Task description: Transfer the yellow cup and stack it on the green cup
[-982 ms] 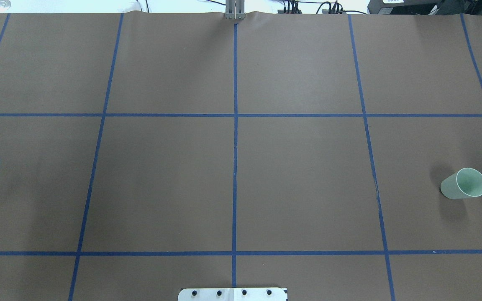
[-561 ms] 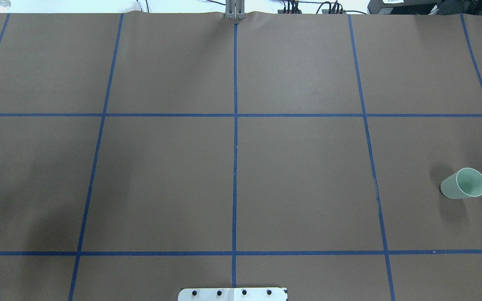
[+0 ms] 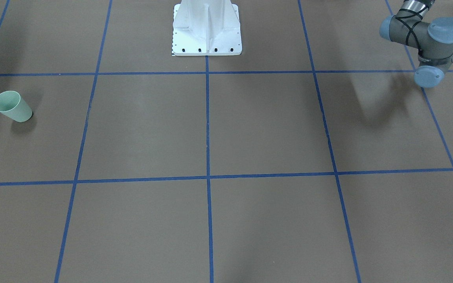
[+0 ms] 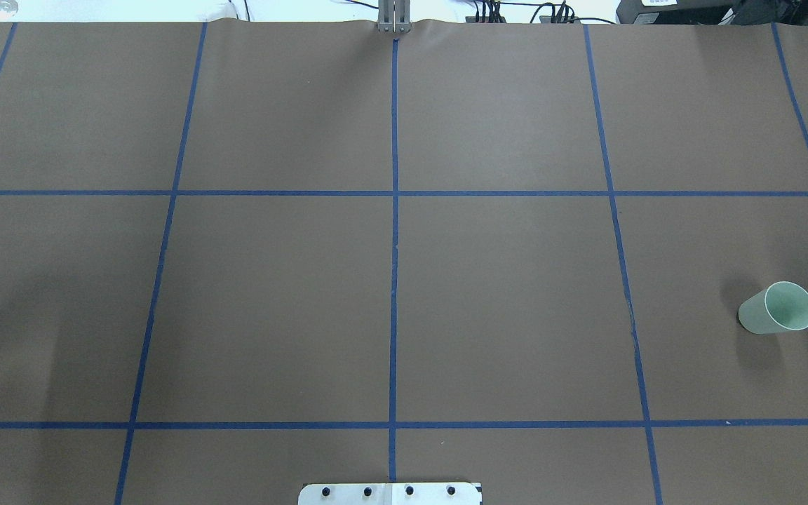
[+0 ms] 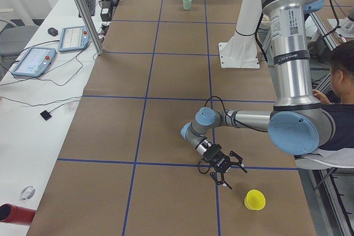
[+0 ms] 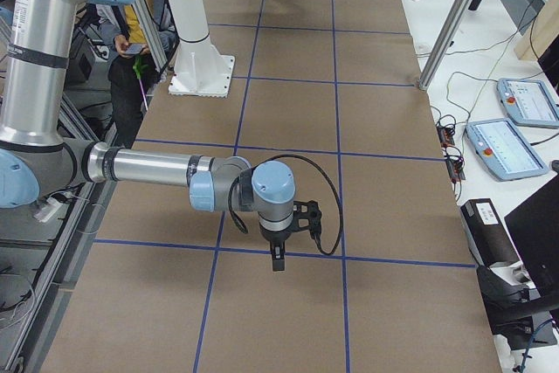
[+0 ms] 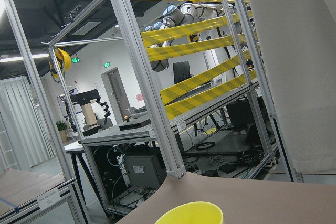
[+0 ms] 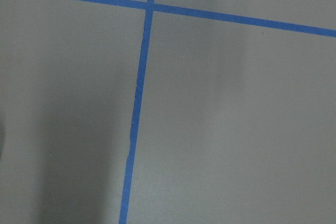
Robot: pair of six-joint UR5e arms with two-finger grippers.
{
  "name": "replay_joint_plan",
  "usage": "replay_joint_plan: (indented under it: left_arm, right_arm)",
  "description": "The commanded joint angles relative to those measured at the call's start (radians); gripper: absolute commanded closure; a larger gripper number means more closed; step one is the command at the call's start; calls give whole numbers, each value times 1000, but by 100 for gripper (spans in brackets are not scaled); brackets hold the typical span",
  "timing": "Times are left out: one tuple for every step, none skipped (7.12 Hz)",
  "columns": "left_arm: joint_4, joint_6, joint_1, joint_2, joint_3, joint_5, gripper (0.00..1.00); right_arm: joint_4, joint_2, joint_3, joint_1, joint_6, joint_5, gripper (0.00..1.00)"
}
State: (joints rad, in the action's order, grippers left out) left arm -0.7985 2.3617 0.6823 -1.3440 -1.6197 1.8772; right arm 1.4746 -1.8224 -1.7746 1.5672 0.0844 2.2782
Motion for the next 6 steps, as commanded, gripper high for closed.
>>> replay_joint_plan:
  left_arm:
    - [-57, 25, 0, 11, 8, 80, 0]
    - [-102, 40, 0, 12, 14, 115, 0]
    - [-122, 62, 2, 15, 12, 129, 0]
    - [-163, 101, 2, 19, 15, 151, 0]
    - [-191, 134, 3, 19, 11, 152, 0]
    - [-235, 157, 3, 19, 20, 152, 0]
  right_arm:
    - [-5, 2, -5, -9, 0, 3, 0]
    - [-5, 6, -6, -19, 0, 4, 0]
    - [-5, 14, -6, -25, 0, 3, 0]
    - [-5, 15, -8, -27, 0, 4, 0]
    - [-7, 17, -9, -27, 0, 4, 0]
    - [-7, 18, -12, -29, 0, 4, 0]
